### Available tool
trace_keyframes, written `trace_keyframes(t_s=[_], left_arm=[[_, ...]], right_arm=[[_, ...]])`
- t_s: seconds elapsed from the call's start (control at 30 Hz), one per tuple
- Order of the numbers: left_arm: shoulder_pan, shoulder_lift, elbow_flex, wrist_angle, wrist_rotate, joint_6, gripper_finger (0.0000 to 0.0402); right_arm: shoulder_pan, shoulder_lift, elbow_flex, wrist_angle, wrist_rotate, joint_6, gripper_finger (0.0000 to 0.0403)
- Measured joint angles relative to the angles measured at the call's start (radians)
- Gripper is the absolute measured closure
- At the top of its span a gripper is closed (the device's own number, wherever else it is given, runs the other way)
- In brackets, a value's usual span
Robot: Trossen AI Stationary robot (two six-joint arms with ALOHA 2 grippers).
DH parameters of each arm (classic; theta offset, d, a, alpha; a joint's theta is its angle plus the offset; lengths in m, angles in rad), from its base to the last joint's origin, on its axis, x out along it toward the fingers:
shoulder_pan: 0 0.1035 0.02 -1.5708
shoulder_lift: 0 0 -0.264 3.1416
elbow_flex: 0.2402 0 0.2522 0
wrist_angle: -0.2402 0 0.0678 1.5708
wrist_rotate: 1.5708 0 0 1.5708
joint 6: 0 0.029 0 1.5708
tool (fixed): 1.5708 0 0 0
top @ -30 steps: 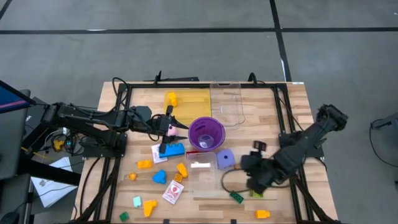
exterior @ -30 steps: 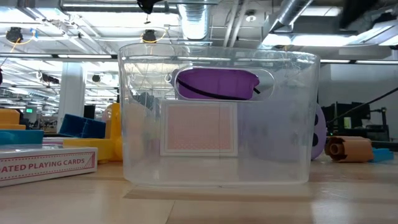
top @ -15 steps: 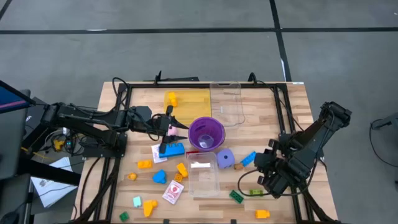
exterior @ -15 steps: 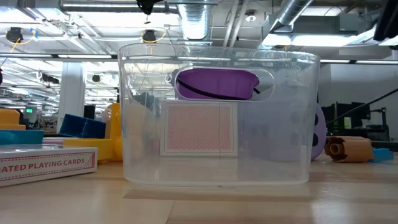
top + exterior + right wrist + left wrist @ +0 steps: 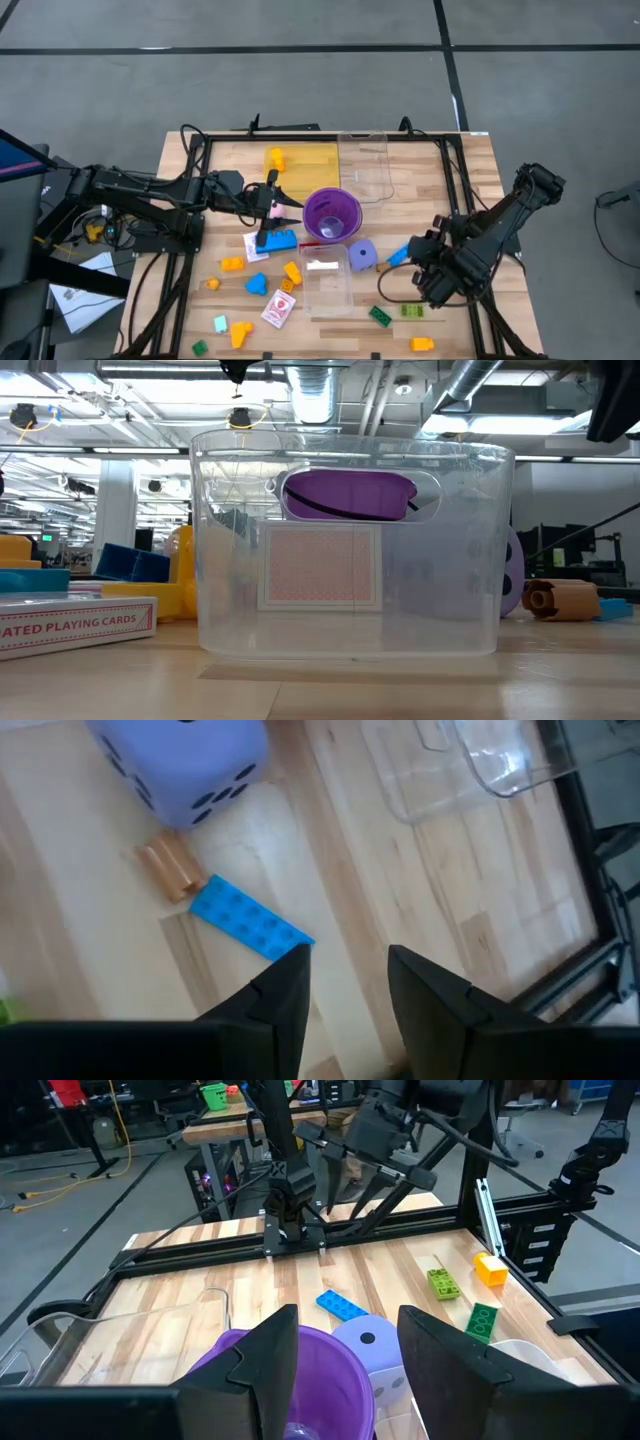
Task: Pick & Place Toys
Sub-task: Put the yellow game piece into the yellow bin
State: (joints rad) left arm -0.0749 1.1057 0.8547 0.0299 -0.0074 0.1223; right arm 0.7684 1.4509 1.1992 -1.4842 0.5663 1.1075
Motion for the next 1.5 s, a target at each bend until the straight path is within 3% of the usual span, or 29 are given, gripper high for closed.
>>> trace_keyframes(t_s=[1.23,1.5], left_arm=[[0.002,0.014,0.002,-0.015,0.0,0.022,0.0234],[-0.002,0.064,0.001,-0.138,0.005,-0.007,0.0234]], right_arm=[[0.014,0.0,0.0,-0.076,0.03,0.011,0.0274],[0.038,0.0,0.0,-0.079,0.018,0.018,0.0274]])
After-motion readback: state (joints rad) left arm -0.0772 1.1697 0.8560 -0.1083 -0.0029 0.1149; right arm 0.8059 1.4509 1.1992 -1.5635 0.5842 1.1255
